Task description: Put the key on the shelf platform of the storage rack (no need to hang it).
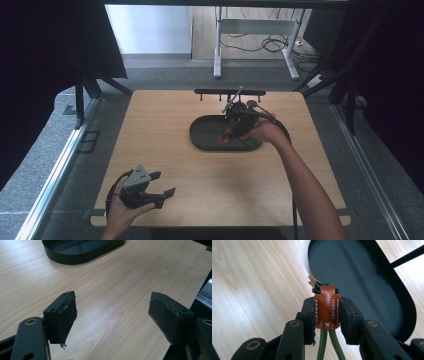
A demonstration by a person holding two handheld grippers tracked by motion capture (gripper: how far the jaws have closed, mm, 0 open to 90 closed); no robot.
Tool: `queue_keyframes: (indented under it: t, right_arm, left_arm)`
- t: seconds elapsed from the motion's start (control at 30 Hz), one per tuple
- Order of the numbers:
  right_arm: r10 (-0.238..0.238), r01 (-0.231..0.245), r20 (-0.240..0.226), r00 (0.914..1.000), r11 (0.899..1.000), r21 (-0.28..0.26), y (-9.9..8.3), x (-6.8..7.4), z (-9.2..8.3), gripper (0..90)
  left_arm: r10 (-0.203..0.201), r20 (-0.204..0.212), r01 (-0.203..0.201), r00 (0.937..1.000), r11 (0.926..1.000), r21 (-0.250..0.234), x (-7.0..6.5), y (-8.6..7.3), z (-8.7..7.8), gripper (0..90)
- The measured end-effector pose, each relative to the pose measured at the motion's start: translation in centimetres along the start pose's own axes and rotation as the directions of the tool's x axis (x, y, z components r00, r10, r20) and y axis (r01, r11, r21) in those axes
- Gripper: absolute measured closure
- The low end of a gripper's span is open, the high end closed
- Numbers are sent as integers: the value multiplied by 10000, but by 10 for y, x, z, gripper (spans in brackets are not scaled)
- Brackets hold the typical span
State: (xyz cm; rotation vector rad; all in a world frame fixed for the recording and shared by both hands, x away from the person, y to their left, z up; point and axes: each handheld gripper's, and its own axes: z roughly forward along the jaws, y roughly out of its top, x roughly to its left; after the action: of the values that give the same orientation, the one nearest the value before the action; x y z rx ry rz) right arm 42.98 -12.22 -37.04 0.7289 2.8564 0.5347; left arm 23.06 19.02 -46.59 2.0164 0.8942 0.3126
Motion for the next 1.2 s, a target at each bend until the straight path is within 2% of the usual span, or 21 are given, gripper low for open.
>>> queue_keyframes:
  t: [0.53,0.57,0.7,0.83,1.2]
  right_arm:
    - [313,-313,-41,9995,9995,31,5,-17,12,667]
    - [189,-189,-37,9998,9998,38,5,-19,13,666]
    - [275,-276,40,9996,9996,81,10,-21,15,666]
    - [104,-105,125,9999,9999,119,13,-26,20,666]
    - [420,-422,124,9990,9991,103,15,-38,26,666]
  left_arm:
    - [-11,14,11,10000,10000,-27,0,0,-1,228]
    - [-9,18,9,10000,10000,-28,0,0,-1,228]
    - [-4,31,4,10000,10000,-37,0,0,-1,228]
    - [-19,37,19,10000,10000,-62,0,0,-2,228]
    - [-52,32,52,10000,10000,-68,2,0,-1,228]
